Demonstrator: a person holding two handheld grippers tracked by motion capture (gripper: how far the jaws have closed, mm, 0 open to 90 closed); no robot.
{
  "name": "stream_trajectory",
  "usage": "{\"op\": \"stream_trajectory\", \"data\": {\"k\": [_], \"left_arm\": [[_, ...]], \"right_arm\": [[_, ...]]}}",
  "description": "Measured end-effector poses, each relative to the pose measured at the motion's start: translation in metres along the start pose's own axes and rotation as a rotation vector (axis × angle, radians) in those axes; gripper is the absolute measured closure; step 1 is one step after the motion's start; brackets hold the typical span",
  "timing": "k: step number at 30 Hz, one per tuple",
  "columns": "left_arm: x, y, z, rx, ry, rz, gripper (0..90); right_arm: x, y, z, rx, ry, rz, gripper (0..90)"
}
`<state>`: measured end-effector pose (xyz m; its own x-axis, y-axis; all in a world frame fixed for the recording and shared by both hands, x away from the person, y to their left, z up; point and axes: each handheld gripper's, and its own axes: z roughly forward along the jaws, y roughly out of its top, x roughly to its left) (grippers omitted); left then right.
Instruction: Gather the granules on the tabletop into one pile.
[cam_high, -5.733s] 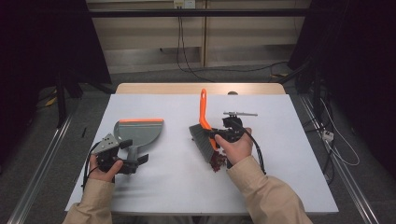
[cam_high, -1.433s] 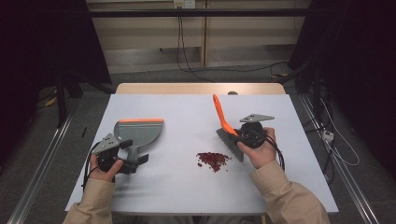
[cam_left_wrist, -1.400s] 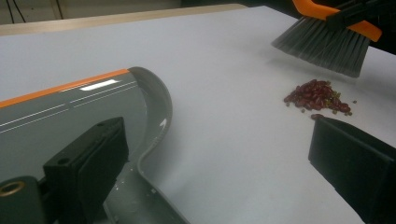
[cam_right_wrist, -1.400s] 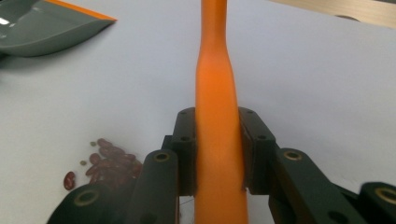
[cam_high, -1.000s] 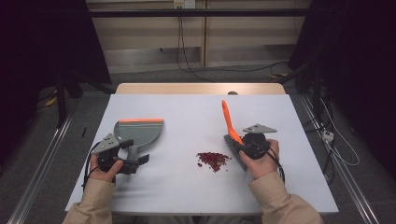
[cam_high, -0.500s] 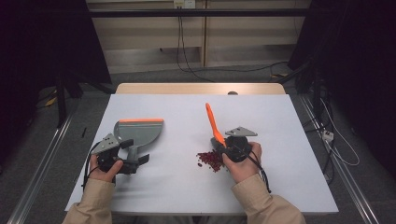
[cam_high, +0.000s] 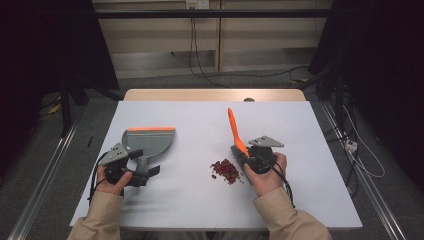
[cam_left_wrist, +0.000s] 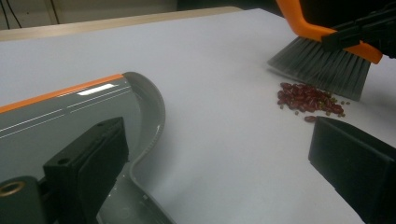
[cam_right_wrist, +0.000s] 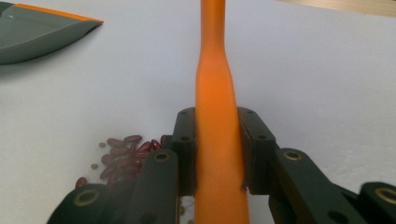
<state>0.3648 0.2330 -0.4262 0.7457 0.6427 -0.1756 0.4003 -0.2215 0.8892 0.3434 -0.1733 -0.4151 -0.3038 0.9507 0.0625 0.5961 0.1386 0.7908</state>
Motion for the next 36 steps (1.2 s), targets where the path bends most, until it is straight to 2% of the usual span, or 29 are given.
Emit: {"op": "stream_trajectory", "data": {"k": [5, 7, 13, 18, 21, 23, 26, 28, 30, 34, 36], "left_arm": [[0.001, 0.000, 0.000, 0.004, 0.001, 0.000, 4.7], [0.001, 0.000, 0.000, 0.004, 0.002, 0.003, 4.7], [0.002, 0.000, 0.000, 0.003, 0.002, -0.002, 4.7], [0.001, 0.000, 0.001, 0.004, 0.003, -0.002, 4.7], [0.001, 0.000, 0.000, 0.004, 0.005, -0.002, 4.7], [0.001, 0.000, 0.000, 0.004, 0.007, -0.002, 4.7], [0.002, 0.000, 0.000, 0.004, 0.009, -0.001, 4.7], [0.002, -0.001, 0.000, 0.006, 0.010, -0.001, 4.7], [0.002, -0.001, 0.000, 0.006, 0.009, -0.002, 4.7], [0.002, -0.001, 0.000, 0.007, 0.011, -0.001, 4.7], [0.002, -0.001, 0.000, 0.006, 0.011, -0.002, 4.7]], "right_arm": [[0.010, 0.002, 0.006, -0.026, 0.048, 0.019, 71.6], [0.012, 0.005, 0.007, -0.030, 0.058, 0.010, 71.6], [0.004, 0.016, -0.001, -0.057, 0.102, -0.014, 71.5], [-0.006, 0.024, -0.006, -0.068, 0.245, -0.047, 71.5], [-0.010, 0.029, -0.006, -0.065, 0.361, -0.094, 71.5], [-0.010, 0.030, -0.005, -0.057, 0.444, -0.143, 71.5], [-0.004, 0.029, -0.006, -0.038, 0.513, -0.249, 71.6], [0.002, 0.027, -0.007, -0.030, 0.551, -0.303, 71.6], [0.007, 0.025, -0.008, -0.025, 0.565, -0.358, 71.6], [0.011, 0.020, -0.007, -0.022, 0.610, -0.391, 71.6], [0.013, 0.019, -0.007, -0.008, 0.618, -0.434, 71.6]]}}
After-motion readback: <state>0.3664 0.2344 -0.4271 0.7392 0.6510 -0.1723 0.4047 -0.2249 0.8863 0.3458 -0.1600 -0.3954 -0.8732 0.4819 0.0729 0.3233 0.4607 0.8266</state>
